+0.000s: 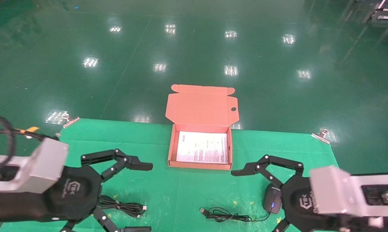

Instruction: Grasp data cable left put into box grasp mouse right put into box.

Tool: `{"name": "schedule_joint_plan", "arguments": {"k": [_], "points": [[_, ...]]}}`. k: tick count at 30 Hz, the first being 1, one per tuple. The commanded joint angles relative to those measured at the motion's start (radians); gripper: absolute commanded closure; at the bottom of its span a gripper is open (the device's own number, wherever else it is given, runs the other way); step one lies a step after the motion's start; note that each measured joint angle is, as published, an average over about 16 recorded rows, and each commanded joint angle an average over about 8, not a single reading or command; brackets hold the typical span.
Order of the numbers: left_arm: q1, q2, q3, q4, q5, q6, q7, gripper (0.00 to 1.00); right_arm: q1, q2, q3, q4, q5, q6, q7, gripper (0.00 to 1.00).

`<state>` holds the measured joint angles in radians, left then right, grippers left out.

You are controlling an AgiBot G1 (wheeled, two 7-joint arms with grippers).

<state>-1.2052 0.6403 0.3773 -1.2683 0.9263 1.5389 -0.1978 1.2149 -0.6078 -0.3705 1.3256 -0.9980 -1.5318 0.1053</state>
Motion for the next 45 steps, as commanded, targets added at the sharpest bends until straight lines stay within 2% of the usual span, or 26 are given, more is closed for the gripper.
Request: {"name": "schedule_joint_plan", "arguments": {"k": [1,6,13,19,27,34,40,45], "points": [[-0.027,0.006,0.017,0.005,0.038,0.009,-0.007,0.00,0.028,-0.004,-0.015,0.007,-0.044,-0.009,-0.011,0.00],[-0.113,0.041,0.095,0.022,0.143,0.035,0.005,0.00,0.124,-0.030,-0.102,0.019,-0.195,-0.029,-0.063,0.00],[-0.232,0.083,0.248,0.038,0.319,0.040,0.065,0.00,0.256,-0.082,-0.276,0.025,-0.425,-0.030,-0.139,0.00],[-0.310,0.130,0.360,0.051,0.504,0.020,0.127,0.00,0.304,-0.133,-0.389,0.023,-0.588,-0.006,-0.160,0.00],[-0.326,0.196,0.455,0.068,0.747,-0.062,0.164,0.00,0.299,-0.194,-0.479,0.019,-0.764,0.043,-0.139,0.00],[-0.303,0.251,0.515,0.120,0.900,-0.130,0.168,0.00,0.260,-0.229,-0.513,0.013,-0.869,0.116,-0.119,0.00],[-0.298,0.311,0.546,0.218,0.970,-0.169,0.163,0.00,0.214,-0.251,-0.524,-0.005,-0.915,0.184,-0.096,0.00],[-0.290,0.353,0.544,0.336,0.974,-0.213,0.165,0.00,0.182,-0.272,-0.519,-0.045,-0.913,0.230,-0.074,0.00]]}}
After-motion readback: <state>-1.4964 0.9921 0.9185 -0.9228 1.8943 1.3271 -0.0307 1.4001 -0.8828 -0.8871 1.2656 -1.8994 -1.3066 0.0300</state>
